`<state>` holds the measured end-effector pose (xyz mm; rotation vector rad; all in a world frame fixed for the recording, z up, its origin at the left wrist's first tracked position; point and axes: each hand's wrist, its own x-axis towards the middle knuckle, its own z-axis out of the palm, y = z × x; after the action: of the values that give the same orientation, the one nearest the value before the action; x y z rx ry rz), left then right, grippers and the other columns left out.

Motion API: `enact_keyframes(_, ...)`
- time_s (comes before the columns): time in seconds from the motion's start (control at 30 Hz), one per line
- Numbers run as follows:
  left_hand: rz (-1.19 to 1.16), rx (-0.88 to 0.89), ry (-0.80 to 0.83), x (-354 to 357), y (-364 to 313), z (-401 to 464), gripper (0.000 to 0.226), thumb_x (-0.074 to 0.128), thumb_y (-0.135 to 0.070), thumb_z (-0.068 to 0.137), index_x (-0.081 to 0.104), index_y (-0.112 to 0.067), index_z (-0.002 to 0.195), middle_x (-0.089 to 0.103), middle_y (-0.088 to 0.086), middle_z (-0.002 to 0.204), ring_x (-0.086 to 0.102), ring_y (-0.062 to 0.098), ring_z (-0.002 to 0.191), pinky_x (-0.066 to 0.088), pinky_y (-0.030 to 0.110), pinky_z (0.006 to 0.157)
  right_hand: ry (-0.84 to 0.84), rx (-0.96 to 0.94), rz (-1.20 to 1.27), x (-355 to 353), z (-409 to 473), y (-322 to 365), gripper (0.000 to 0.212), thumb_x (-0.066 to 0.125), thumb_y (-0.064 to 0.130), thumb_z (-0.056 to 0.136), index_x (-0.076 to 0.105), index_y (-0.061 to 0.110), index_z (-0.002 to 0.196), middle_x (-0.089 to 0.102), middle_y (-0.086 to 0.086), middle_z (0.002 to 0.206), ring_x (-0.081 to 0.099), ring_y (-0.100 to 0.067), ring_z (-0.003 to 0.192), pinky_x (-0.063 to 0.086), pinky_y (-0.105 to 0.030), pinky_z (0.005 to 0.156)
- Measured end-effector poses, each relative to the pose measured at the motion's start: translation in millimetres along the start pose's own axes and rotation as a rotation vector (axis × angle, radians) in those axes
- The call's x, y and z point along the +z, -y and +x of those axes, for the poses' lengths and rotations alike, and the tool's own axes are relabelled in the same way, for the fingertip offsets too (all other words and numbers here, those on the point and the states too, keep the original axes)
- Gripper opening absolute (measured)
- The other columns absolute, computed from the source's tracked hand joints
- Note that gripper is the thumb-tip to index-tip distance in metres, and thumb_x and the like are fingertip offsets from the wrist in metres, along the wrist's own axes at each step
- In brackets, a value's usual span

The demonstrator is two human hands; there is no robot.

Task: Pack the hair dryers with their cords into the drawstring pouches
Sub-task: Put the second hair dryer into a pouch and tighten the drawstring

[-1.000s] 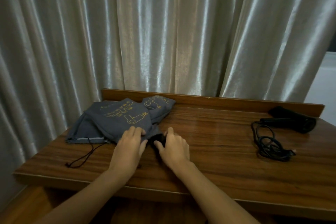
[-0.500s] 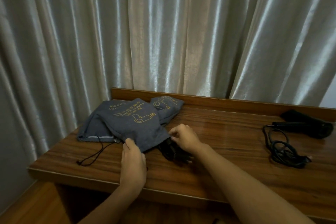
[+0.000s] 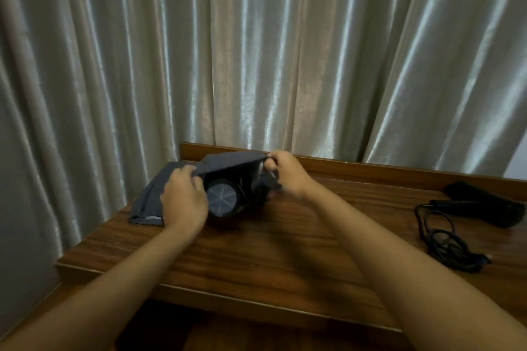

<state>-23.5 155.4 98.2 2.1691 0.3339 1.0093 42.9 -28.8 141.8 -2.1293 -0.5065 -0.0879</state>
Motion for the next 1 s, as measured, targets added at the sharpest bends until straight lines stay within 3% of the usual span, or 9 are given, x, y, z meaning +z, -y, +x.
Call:
enact_keyframes(0.1,0.000,0.051,0.061,-21.0,-19.6,40.2,0.023,0.045,-0.004,0.096,0.066,0.003,0.098,0.065,0.027,0.095,0.060,0.043,0.094,0.045,0.045,0.078,-0.035,-0.034,0.182,-15.3,4.1,28.4,0.028,0.033,0.008,0.106,0.054,-0.002,0.091,0.061,-0.019,0.063,0.058,-0.019,0.045,0.048,-0.027,0.041)
enact_keyframes(0.2,-0.060,0.037,0.163,-37.9,-44.9,73.0,0.024,0.046,-0.002,0.095,0.066,0.010,0.093,0.061,0.030,0.080,0.062,0.040,0.077,0.050,0.046,0.069,-0.170,-0.114,0.202,-28.4,8.6,51.1,0.039,0.030,0.006,0.102,0.054,0.001,0.072,0.056,-0.014,0.052,0.049,-0.017,0.040,0.040,-0.024,0.041)
enact_keyframes(0.3,-0.121,0.022,0.211,-49.8,-73.1,93.9,0.023,0.046,-0.002,0.095,0.063,0.013,0.094,0.056,0.025,0.077,0.055,0.032,0.071,0.051,0.049,0.067,-0.304,-0.147,0.313,-44.3,10.8,69.5,0.040,0.031,0.007,0.099,0.050,0.008,0.063,0.050,-0.009,0.051,0.047,-0.011,0.038,0.036,-0.022,0.039)
enact_keyframes(0.43,-0.233,0.049,0.189,-63.3,-123.3,115.0,0.014,0.045,-0.003,0.096,0.057,0.004,0.093,0.051,0.012,0.073,0.053,0.023,0.063,0.044,0.031,0.049,-0.462,-0.162,0.518,-73.3,15.6,98.5,0.036,0.035,0.008,0.094,0.044,0.013,0.060,0.044,-0.001,0.050,0.042,-0.010,0.036,0.032,-0.020,0.037)
enact_keyframes(0.63,-0.410,-0.026,0.271,-41.1,-167.4,121.1,0.009,0.044,-0.007,0.098,0.050,-0.001,0.102,0.047,0.010,0.081,0.049,0.019,0.063,0.040,0.023,0.039,-0.521,-0.143,0.461,-118.3,9.4,99.1,0.032,0.037,0.015,0.096,0.046,0.014,0.065,0.048,-0.002,0.055,0.047,-0.014,0.047,0.039,-0.024,0.043)
enact_keyframes(0.73,-0.409,-0.026,0.303,-15.2,-177.9,117.9,0.010,0.046,-0.008,0.098,0.052,-0.001,0.101,0.048,0.011,0.083,0.048,0.020,0.063,0.042,0.027,0.046,-0.507,-0.055,0.368,-141.0,7.0,82.5,0.025,0.037,0.019,0.099,0.054,0.008,0.084,0.057,-0.014,0.080,0.057,-0.026,0.071,0.055,-0.039,0.059)
enact_keyframes(0.83,-0.401,-0.046,0.348,23.4,-181.3,111.8,0.013,0.045,-0.006,0.097,0.054,0.003,0.100,0.052,0.017,0.089,0.051,0.024,0.067,0.046,0.035,0.057,-0.528,0.048,0.310,-155.6,6.0,54.9,0.026,0.037,0.018,0.103,0.056,0.001,0.098,0.059,-0.016,0.092,0.060,-0.023,0.075,0.054,-0.027,0.052)
enact_keyframes(0.93,-0.379,-0.062,0.360,60.2,-182.8,105.6,0.021,0.044,-0.006,0.098,0.056,0.006,0.109,0.060,0.022,0.102,0.061,0.037,0.089,0.056,0.044,0.082,-0.553,0.115,0.365,-165.7,14.4,27.2,0.031,0.037,0.013,0.105,0.057,-0.010,0.107,0.061,-0.022,0.104,0.066,-0.029,0.091,0.057,-0.026,0.057)
enact_keyframes(1.0,-0.382,-0.035,0.352,80.2,-185.3,101.8,0.021,0.042,-0.005,0.098,0.058,0.007,0.107,0.061,0.023,0.102,0.061,0.040,0.100,0.054,0.046,0.086,-0.592,0.133,0.397,-171.2,22.2,10.5,0.030,0.037,0.009,0.104,0.059,-0.010,0.102,0.061,-0.022,0.105,0.065,-0.030,0.094,0.058,-0.023,0.058)
